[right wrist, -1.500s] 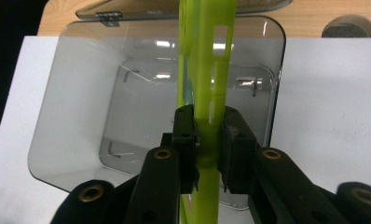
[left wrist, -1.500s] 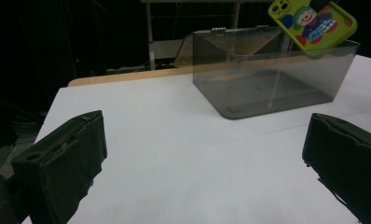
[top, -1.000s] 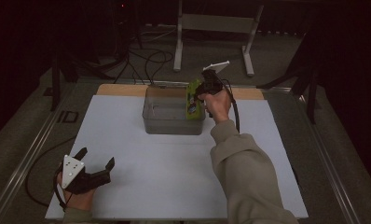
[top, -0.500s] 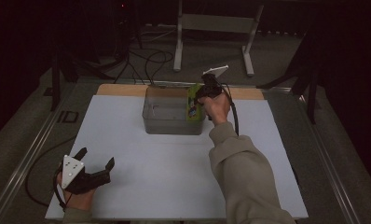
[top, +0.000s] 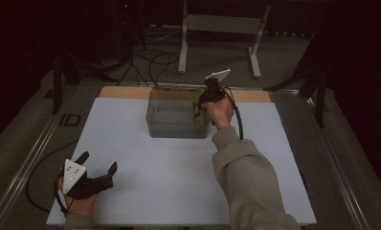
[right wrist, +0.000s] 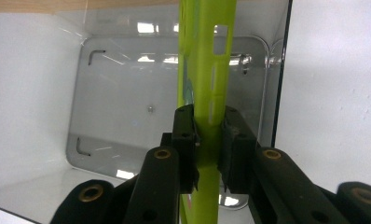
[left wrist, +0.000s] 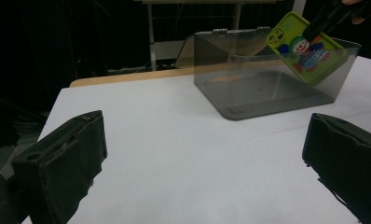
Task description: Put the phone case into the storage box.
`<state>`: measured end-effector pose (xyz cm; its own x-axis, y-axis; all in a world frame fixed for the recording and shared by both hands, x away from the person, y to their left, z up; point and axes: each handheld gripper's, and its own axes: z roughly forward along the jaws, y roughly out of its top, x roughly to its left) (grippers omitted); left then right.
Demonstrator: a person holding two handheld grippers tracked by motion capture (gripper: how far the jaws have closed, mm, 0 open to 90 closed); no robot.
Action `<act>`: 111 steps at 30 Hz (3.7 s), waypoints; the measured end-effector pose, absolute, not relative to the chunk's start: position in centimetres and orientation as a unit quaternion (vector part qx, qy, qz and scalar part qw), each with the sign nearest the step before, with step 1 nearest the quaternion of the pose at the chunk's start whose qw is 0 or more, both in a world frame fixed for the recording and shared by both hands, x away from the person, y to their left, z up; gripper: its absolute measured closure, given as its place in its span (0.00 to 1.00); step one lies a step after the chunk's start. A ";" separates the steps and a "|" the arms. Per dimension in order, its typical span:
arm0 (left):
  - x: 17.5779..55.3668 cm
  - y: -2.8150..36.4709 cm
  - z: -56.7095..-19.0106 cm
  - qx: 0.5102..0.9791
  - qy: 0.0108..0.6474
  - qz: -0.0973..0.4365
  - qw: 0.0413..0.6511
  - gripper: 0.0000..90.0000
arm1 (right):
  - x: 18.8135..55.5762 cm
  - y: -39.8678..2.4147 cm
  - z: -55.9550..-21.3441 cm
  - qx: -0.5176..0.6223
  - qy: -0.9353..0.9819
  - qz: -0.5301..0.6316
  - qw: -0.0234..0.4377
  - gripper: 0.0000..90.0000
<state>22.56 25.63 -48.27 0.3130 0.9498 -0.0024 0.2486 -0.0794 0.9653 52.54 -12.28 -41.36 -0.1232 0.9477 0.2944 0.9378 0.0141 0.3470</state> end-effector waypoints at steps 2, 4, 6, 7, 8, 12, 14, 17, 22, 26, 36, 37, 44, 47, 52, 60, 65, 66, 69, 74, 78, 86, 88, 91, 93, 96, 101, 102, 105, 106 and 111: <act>22.6 25.6 -48.3 0.644 0.465 0.356 0.492 0.01 | 52.6 -12.2 -41.4 0.663 0.712 0.231 0.010 0.87; 22.6 25.6 -48.3 0.643 0.466 0.356 0.492 0.01 | 52.6 -12.2 -41.5 0.662 0.713 0.230 0.010 0.87; 22.5 25.6 -48.3 0.644 0.465 0.356 0.493 0.01 | 52.6 -12.1 -41.6 0.664 0.713 0.227 0.010 0.87; 22.5 25.6 -48.3 0.644 0.466 0.356 0.492 0.01 | 52.6 -12.1 -41.7 0.664 0.713 0.226 0.011 0.87; 22.5 25.6 -48.3 0.644 0.466 0.356 0.492 0.01 | 52.6 -12.1 -41.8 0.665 0.713 0.224 0.012 0.87; 22.5 25.6 -48.3 0.644 0.466 0.356 0.492 0.01 | 52.7 -12.2 -42.2 0.670 0.710 0.218 0.010 0.87; 22.5 25.6 -48.3 0.643 0.466 0.356 0.493 0.01 | 52.7 -12.2 -42.4 0.672 0.709 0.215 0.009 0.87; 22.5 25.6 -48.3 0.643 0.466 0.356 0.493 0.01 | 52.7 -12.1 -42.5 0.672 0.710 0.211 0.008 0.87; 22.5 25.7 -48.3 0.642 0.467 0.355 0.493 0.01 | 52.8 -12.0 -42.9 0.675 0.711 0.198 0.011 0.87; 22.5 25.7 -48.3 0.643 0.466 0.355 0.493 0.01 | 52.9 -11.9 -43.2 0.675 0.711 0.194 0.011 0.87; 22.5 25.7 -48.3 0.642 0.467 0.356 0.493 0.01 | 53.0 -11.5 -43.4 0.669 0.719 0.185 0.027 0.85; 22.5 25.7 -48.3 0.642 0.467 0.355 0.494 0.01 | 53.0 -11.4 -43.4 0.668 0.721 0.184 0.032 0.85; 22.5 25.7 -48.3 0.643 0.466 0.355 0.493 0.01 | 52.8 -10.9 -43.5 0.656 0.732 0.173 0.055 0.82; 22.5 25.7 -48.3 0.643 0.466 0.355 0.493 0.01 | 52.7 -10.7 -43.4 0.650 0.738 0.170 0.062 0.79; 22.5 25.7 -48.3 0.642 0.466 0.355 0.493 0.01 | 52.3 -10.4 -42.8 0.633 0.748 0.180 0.081 0.70; 22.5 25.6 -48.3 0.644 0.465 0.356 0.492 0.01 | 51.6 -11.2 -40.9 0.613 0.756 0.210 0.087 0.62; 22.5 25.6 -48.3 0.644 0.465 0.357 0.491 0.01 | 51.3 -11.7 -40.4 0.600 0.762 0.228 0.093 0.51; 22.5 25.6 -48.3 0.644 0.465 0.357 0.491 0.01 | 51.2 -11.7 -40.4 0.597 0.763 0.229 0.094 0.49; 22.5 25.5 -48.3 0.645 0.465 0.357 0.490 0.01 | 50.9 -11.8 -40.3 0.590 0.765 0.242 0.086 0.41; 22.5 25.5 -48.3 0.645 0.465 0.358 0.489 0.01 | 50.3 -11.9 -40.2 0.578 0.768 0.263 0.084 0.31; 22.5 25.5 -48.3 0.646 0.464 0.358 0.489 0.01 | 49.7 -12.0 -40.2 0.562 0.774 0.277 0.088 0.23; 22.6 25.4 -48.3 0.649 0.463 0.359 0.486 0.01 | 48.4 -12.7 -40.3 0.550 0.771 0.304 0.104 0.22; 22.6 25.4 -48.3 0.650 0.462 0.359 0.485 0.01 | 48.1 -12.9 -40.3 0.549 0.769 0.311 0.107 0.22; 22.6 25.3 -48.4 0.652 0.461 0.360 0.482 0.01 | 47.6 -13.3 -40.3 0.548 0.763 0.326 0.108 0.21; 22.6 25.2 -48.4 0.653 0.460 0.359 0.483 0.01 | 47.4 -13.4 -40.3 0.547 0.761 0.331 0.109 0.21; 22.6 25.2 -48.4 0.653 0.460 0.359 0.483 0.01 | 46.7 -13.6 -40.3 0.539 0.761 0.345 0.109 0.21; 22.6 25.2 -48.4 0.653 0.460 0.358 0.483 0.01 | 45.8 -13.7 -40.3 0.526 0.760 0.361 0.120 0.18; 22.6 25.2 -48.4 0.654 0.460 0.358 0.482 0.01 | 45.6 -13.8 -40.3 0.521 0.761 0.366 0.123 0.17; 22.6 25.2 -48.4 0.654 0.460 0.358 0.482 0.01 | 45.1 -13.9 -40.3 0.511 0.763 0.372 0.135 0.16; 22.6 25.2 -48.4 0.654 0.460 0.358 0.481 0.01 | 44.9 -14.0 -40.3 0.509 0.762 0.375 0.138 0.16; 22.7 25.1 -48.5 0.655 0.460 0.357 0.481 0.01 | 43.7 -14.8 -40.5 0.499 0.758 0.392 0.152 0.16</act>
<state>22.70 25.12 -48.47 0.3223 0.9463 0.0254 0.2592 -0.1140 0.9591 43.72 -14.84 -40.52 -0.4555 0.8758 0.1598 0.6372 0.1954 0.7456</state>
